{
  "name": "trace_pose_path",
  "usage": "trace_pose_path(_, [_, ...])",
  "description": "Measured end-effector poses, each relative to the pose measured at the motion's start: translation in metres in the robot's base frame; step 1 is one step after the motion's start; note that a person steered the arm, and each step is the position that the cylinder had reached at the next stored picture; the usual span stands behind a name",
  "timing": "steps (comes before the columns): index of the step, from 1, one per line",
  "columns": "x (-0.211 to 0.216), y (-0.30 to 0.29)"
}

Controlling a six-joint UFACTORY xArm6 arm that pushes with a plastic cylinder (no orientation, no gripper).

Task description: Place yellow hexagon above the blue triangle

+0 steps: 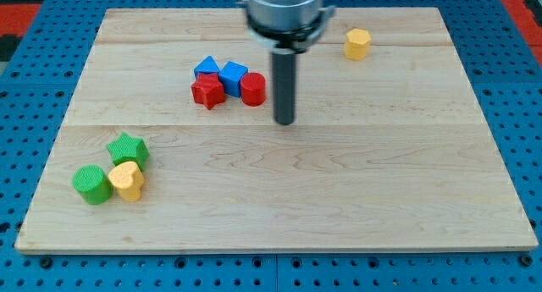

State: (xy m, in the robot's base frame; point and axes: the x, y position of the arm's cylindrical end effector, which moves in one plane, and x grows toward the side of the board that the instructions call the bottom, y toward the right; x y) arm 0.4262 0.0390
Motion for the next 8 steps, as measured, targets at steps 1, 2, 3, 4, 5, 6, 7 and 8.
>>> trace_pose_path(1, [-0.023,0.064])
trace_pose_path(2, [-0.066,0.108])
trace_pose_path(3, [-0.104,0.117])
trace_pose_path(4, [-0.138,0.121])
trace_pose_path(5, [-0.154,0.11])
trace_pose_path(6, [-0.155,0.07])
trace_pose_path(7, [-0.176,0.089])
trace_pose_path(8, [-0.182,0.072])
